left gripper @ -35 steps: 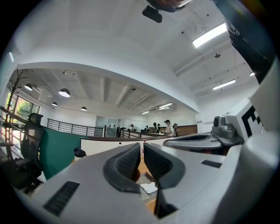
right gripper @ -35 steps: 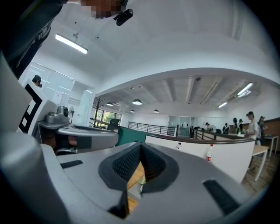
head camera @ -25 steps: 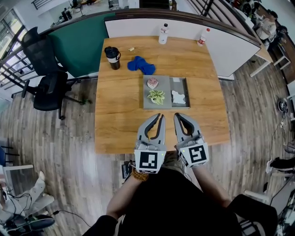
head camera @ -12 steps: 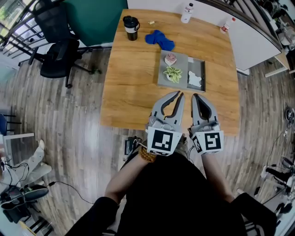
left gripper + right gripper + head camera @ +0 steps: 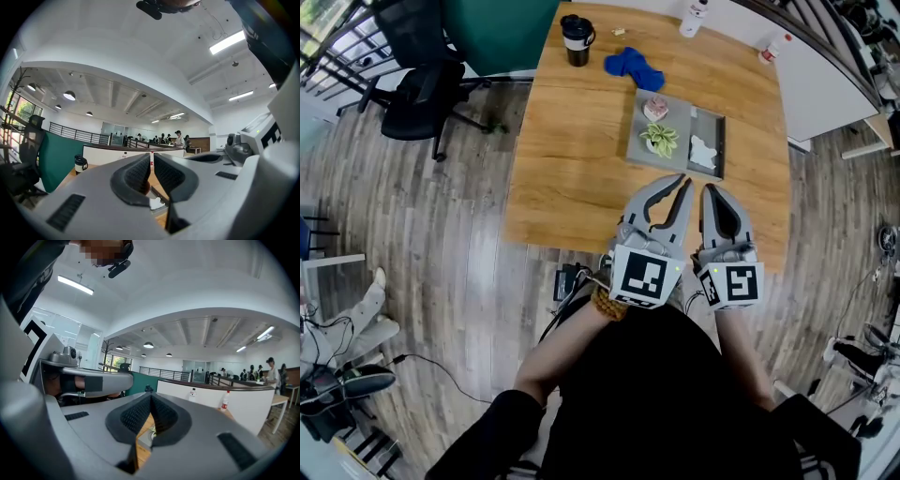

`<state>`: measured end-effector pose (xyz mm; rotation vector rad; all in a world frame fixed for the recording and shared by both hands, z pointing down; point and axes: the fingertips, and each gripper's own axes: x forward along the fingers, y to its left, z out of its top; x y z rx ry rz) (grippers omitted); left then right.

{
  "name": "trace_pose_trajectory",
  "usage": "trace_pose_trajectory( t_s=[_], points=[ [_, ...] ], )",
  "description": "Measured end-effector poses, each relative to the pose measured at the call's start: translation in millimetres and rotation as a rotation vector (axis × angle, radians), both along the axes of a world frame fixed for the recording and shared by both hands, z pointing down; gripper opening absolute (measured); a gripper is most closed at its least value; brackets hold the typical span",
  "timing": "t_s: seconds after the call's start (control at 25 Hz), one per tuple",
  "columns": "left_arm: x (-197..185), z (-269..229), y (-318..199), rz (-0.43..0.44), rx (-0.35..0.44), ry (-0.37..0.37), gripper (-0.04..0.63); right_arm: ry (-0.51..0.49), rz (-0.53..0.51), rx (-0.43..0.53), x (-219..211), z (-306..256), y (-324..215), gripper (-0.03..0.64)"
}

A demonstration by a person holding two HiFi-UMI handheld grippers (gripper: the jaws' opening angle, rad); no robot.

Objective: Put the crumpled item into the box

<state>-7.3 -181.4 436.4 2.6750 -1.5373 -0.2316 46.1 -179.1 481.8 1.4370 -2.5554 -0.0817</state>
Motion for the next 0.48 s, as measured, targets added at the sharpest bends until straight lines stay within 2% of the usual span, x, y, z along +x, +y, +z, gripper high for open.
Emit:
trace_pose_trajectory(
  t_s=[0.48],
  points=[
    [19.5, -4.7, 1.1, 0.027, 0.025, 0.013, 0.041, 0.028, -0.008, -0.005, 13.3, 0.9, 4.5, 0.006]
  ],
)
